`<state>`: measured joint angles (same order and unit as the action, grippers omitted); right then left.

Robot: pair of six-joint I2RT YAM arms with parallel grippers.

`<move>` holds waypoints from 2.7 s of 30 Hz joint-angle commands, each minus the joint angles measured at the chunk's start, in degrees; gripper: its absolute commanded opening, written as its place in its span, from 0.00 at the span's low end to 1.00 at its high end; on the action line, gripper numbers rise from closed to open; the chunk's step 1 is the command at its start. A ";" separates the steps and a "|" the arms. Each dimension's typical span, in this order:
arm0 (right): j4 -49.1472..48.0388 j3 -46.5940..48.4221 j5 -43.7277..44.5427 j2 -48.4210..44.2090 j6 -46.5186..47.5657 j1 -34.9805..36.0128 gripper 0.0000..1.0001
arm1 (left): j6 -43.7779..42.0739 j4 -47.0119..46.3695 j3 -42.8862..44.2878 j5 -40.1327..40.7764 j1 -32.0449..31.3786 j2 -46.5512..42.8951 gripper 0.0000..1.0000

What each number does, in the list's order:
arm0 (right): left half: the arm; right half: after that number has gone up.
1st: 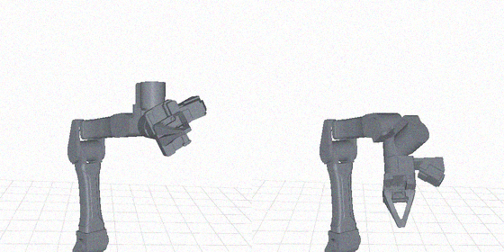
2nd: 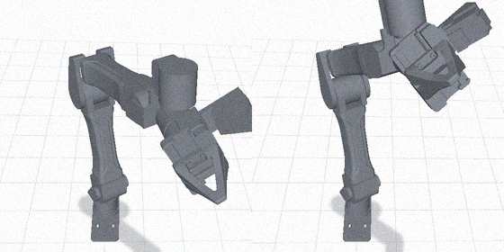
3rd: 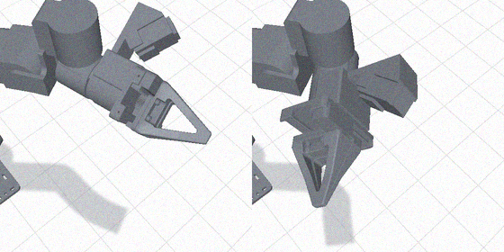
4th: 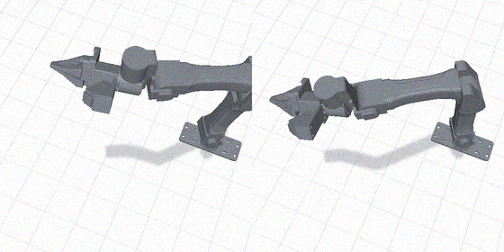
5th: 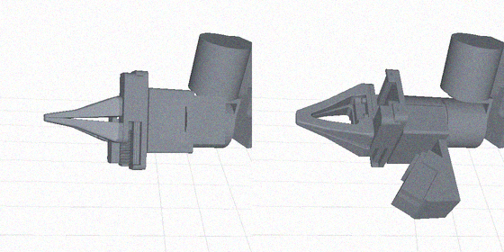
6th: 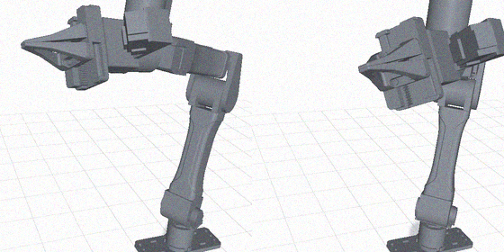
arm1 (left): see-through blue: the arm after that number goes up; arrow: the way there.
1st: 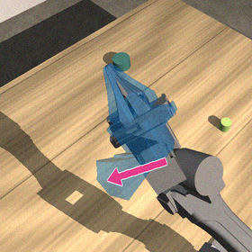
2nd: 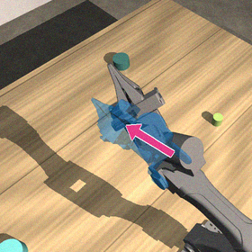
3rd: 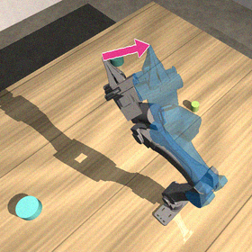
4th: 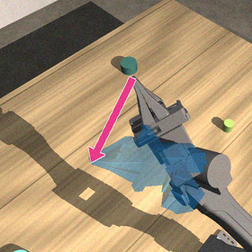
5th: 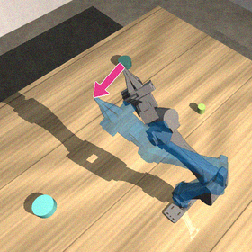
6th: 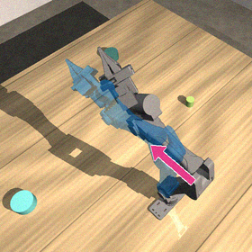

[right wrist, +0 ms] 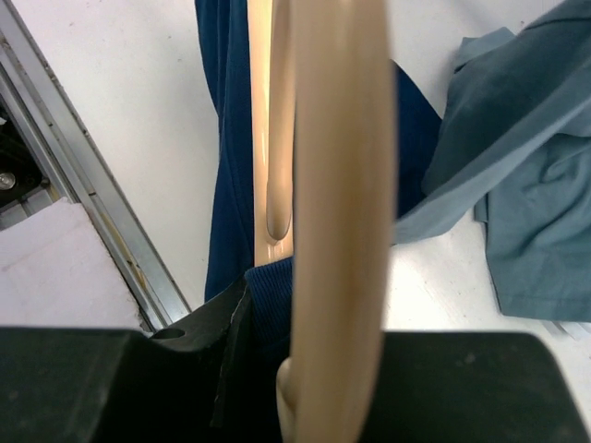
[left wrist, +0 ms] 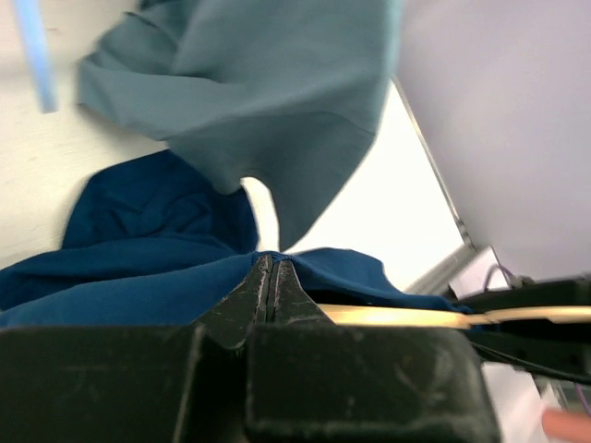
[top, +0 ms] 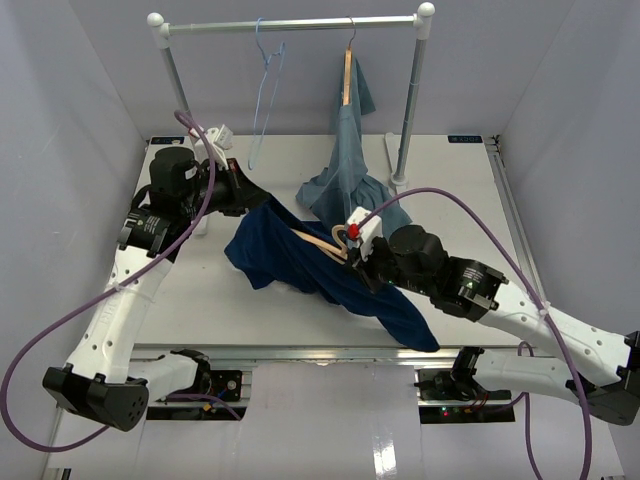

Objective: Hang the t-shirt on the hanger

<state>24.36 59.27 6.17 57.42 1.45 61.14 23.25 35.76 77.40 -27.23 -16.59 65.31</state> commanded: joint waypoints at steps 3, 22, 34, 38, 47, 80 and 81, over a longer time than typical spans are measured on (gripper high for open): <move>-6.44 4.82 -1.60 5.05 -0.34 -0.06 0.08 | -2.53 -2.31 1.43 -8.25 -5.32 1.89 0.00; -16.12 -8.71 -0.81 -8.44 1.03 -0.14 0.08 | -31.76 0.20 -3.92 -1.20 -11.09 -7.18 0.70; -11.36 -6.18 -8.28 -7.84 2.31 -0.06 0.08 | -58.72 8.76 -0.96 -12.85 -12.04 -7.00 0.60; -11.35 -5.67 -9.99 -7.66 2.49 -0.07 0.08 | -61.27 9.77 -0.45 -20.88 -12.40 -5.24 0.62; -11.15 -5.64 -10.78 -8.33 3.66 -0.14 0.08 | -61.94 7.64 -5.34 -25.76 -13.02 -4.62 0.55; -13.54 -8.38 -4.81 -8.69 1.22 -0.15 0.08 | -57.02 8.99 7.80 -17.32 -13.36 0.58 0.55; -13.47 -8.38 -4.62 -8.95 0.96 -0.15 0.08 | -57.57 10.53 8.66 -18.66 -13.72 0.45 0.55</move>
<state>16.41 50.08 -1.71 48.96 4.23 61.15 -31.07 40.98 77.10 -43.76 -29.48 67.68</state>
